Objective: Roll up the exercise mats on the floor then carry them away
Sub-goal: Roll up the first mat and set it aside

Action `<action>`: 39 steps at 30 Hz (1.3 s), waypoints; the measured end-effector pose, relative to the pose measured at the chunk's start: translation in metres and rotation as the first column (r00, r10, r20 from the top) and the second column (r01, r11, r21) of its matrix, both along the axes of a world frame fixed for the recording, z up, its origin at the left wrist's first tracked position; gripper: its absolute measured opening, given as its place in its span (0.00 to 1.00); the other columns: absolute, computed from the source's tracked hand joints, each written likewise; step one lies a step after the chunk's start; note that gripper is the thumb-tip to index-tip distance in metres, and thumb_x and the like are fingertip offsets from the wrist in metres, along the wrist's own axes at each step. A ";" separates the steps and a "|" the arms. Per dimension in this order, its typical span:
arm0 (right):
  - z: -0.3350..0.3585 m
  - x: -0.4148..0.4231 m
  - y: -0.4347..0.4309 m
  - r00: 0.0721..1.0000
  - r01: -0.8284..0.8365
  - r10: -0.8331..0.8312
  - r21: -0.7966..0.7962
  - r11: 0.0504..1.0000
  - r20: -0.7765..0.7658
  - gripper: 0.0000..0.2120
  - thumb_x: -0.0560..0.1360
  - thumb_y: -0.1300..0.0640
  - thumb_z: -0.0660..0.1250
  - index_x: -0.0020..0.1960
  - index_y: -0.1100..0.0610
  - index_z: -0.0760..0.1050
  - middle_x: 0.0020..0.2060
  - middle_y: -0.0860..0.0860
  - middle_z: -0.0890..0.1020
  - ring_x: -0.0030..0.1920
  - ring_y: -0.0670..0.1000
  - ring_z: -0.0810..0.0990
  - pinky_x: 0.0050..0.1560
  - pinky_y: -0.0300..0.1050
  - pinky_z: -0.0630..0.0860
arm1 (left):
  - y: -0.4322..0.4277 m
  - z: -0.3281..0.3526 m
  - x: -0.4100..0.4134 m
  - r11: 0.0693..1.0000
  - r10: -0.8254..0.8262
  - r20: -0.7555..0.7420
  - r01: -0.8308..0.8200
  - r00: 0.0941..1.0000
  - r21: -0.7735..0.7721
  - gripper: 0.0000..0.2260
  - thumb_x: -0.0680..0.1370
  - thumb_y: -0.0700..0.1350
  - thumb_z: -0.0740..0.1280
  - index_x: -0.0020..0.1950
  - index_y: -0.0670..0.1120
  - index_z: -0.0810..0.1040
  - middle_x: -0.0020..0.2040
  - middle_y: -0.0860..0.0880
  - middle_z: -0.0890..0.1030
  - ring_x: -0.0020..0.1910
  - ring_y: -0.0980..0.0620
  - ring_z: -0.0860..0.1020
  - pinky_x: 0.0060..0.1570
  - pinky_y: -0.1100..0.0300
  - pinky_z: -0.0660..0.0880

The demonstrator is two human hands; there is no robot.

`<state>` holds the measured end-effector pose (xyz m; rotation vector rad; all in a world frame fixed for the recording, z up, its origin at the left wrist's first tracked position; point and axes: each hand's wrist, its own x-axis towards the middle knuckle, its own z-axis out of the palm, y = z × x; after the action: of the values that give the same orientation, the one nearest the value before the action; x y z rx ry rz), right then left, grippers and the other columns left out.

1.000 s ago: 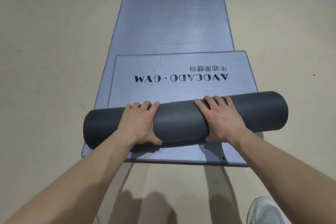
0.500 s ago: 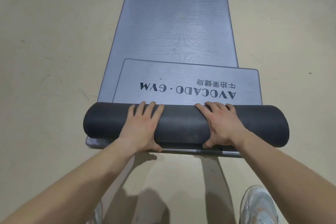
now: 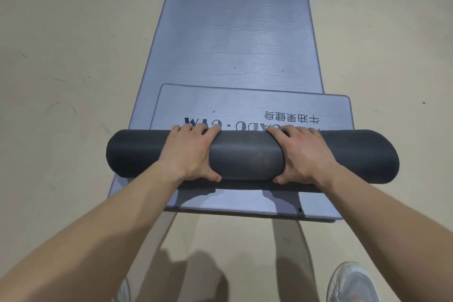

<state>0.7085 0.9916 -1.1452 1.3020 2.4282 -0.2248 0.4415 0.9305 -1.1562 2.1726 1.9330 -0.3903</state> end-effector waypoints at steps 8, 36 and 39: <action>0.004 0.009 -0.069 0.999 0.050 -0.050 0.008 0.999 0.006 0.64 0.56 0.27 0.77 0.81 0.47 0.50 0.75 0.54 0.66 0.75 0.59 0.65 0.77 0.64 0.54 | -0.021 0.024 -0.004 0.931 0.099 0.157 -0.036 0.983 -0.363 0.52 0.55 0.74 0.76 0.76 0.61 0.63 0.60 0.55 0.79 0.57 0.48 0.77 0.56 0.49 0.76; -0.036 0.005 0.047 0.974 -0.219 0.228 0.252 0.943 -0.007 0.62 0.54 0.32 0.79 0.80 0.48 0.54 0.73 0.59 0.67 0.71 0.65 0.67 0.70 0.71 0.62 | 0.038 -0.004 -0.010 0.930 0.333 0.267 -0.269 0.904 -0.250 0.51 0.60 0.83 0.64 0.77 0.59 0.65 0.68 0.52 0.77 0.65 0.45 0.76 0.62 0.48 0.73; -0.032 0.006 0.039 0.971 -0.239 0.235 0.254 0.937 0.046 0.61 0.54 0.34 0.79 0.79 0.50 0.54 0.70 0.60 0.69 0.68 0.65 0.69 0.67 0.70 0.65 | 0.027 -0.004 -0.003 0.923 0.347 0.245 -0.283 0.905 -0.261 0.54 0.57 0.85 0.61 0.78 0.59 0.63 0.70 0.52 0.76 0.66 0.45 0.75 0.65 0.44 0.73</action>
<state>0.7149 1.0310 -1.1769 1.0875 2.6396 0.1720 0.4384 0.9579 -1.1598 1.6359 1.9273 -0.2046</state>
